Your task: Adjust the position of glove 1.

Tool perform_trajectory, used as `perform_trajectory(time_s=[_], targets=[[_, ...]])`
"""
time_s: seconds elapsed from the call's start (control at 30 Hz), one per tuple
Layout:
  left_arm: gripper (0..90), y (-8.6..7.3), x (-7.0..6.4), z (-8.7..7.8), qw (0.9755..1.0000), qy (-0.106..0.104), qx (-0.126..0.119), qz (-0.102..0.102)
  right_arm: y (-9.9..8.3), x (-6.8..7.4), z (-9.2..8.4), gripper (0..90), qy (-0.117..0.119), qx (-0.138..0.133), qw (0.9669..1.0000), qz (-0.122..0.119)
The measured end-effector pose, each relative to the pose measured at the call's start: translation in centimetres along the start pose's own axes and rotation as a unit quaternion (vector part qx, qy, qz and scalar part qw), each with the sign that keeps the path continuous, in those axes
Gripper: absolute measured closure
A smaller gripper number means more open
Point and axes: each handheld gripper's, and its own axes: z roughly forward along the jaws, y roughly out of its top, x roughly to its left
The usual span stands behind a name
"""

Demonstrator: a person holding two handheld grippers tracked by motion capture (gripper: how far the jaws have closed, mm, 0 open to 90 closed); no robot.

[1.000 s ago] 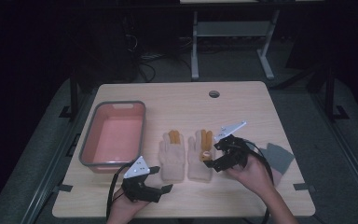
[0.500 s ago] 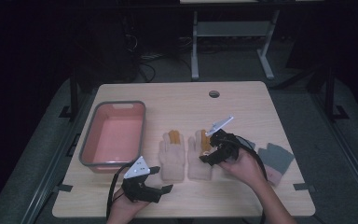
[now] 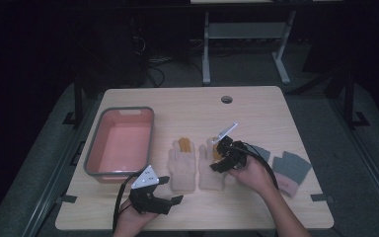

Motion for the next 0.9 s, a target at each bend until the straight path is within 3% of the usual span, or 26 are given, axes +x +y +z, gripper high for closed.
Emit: perform_trajectory(time_s=[0.43, 0.9], targets=[[17.9, 0.0, -0.1, 0.0, 1.0, 0.0, 0.004, 0.003, 0.0, 0.0, 2.2, 47.1, -0.011, 0.048, 0.9986, -0.018], [17.9, 0.0, -0.1, 0.1, 0.9999, 0.003, 0.009, 0.004, -0.2, 0.2, 2.2, 56.3, -0.022, 0.044, 0.9986, -0.021]])
